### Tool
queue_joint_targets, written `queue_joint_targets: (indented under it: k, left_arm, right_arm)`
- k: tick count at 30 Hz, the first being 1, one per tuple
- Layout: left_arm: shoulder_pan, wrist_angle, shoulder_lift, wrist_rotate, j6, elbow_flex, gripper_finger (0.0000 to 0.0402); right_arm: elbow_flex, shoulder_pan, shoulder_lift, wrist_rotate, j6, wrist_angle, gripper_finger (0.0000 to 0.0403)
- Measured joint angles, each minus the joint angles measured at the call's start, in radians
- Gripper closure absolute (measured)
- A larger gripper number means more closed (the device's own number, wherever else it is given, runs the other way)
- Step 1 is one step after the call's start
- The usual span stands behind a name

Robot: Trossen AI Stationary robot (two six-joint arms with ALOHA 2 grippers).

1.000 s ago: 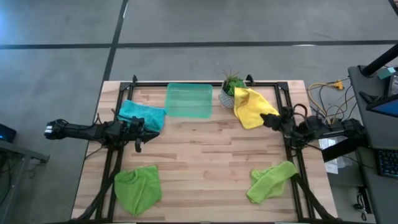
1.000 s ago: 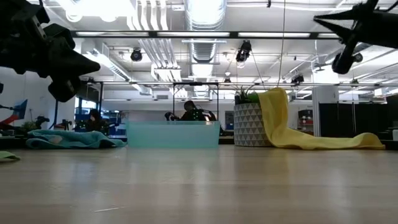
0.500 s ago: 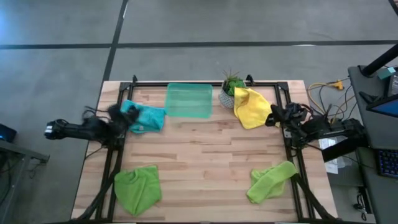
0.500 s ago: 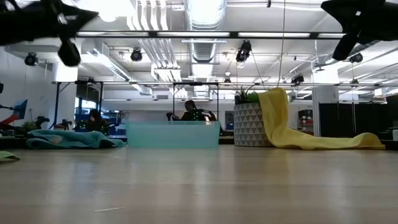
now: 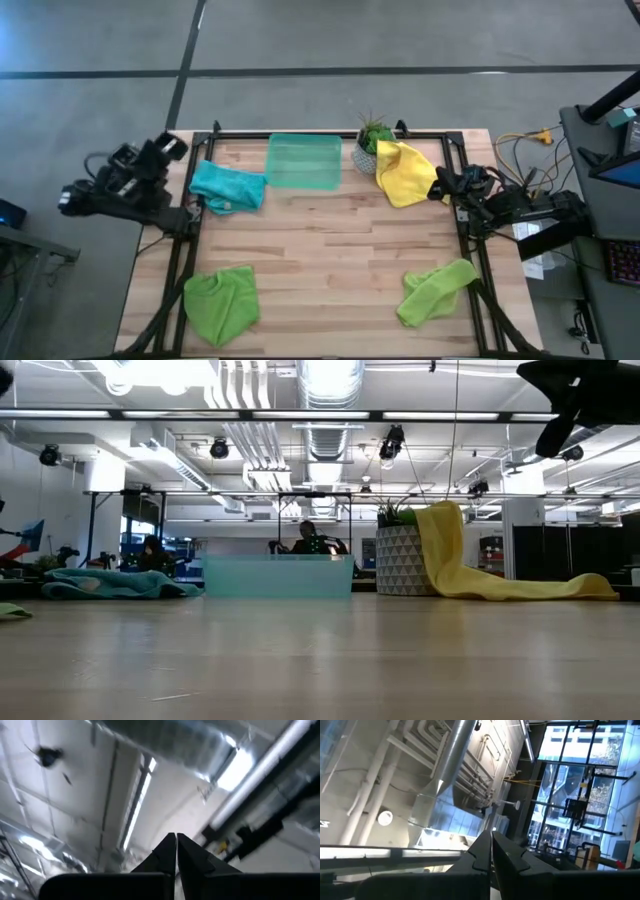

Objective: Fold microfiber towels
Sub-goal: Fold the blue microfiber towel

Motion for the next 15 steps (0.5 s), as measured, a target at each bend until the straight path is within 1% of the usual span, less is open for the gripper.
queue_joint_targets:
  k: [3, 5, 6, 7, 8, 11, 12, 13, 15]
  left_arm:
    - [-0.004, -0.19, 0.211, 0.109, -0.001, 0.25, 0.0402]
    - [-0.013, -0.418, 0.323, 0.112, -0.002, 0.425, 0.0402]
    - [-0.016, -0.578, 0.366, 0.1, -0.003, 0.523, 0.0402]
    - [-0.021, -0.776, 0.409, 0.071, -0.013, 0.625, 0.0402]
    - [-0.026, -1.0, 0.457, 0.024, -0.046, 0.733, 0.0402]
    - [-0.032, -1.721, 0.642, -0.157, -0.216, 1.054, 0.0402]
    - [-0.032, -1.916, 0.71, -0.205, -0.25, 1.147, 0.0402]
    - [-0.032, -2.074, 0.78, -0.24, -0.266, 1.225, 0.0402]
    - [-0.031, -2.304, 0.904, -0.272, -0.269, 1.364, 0.0402]
  right_arm:
    - [0.0, 0.0, 0.0, -0.001, -0.033, 0.0, 0.0394]
    - [0.0, 0.0, 0.0, -0.002, -0.064, 0.0, 0.0394]
    - [0.0, 0.0, 0.0, -0.002, -0.076, 0.0, 0.0394]
    - [0.0, 0.0, 0.0, -0.002, -0.084, 0.0, 0.0394]
    - [0.0, 0.0, 0.0, -0.002, -0.092, 0.0, 0.0394]
    - [0.0, 0.0, 0.0, -0.002, -0.124, -0.002, 0.0394]
    - [0.0, 0.0, 0.0, -0.002, -0.136, -0.002, 0.0394]
    - [0.0, 0.0, 0.0, -0.002, -0.152, -0.003, 0.0394]
    - [0.0, 0.0, 0.0, -0.002, -0.19, -0.006, 0.0394]
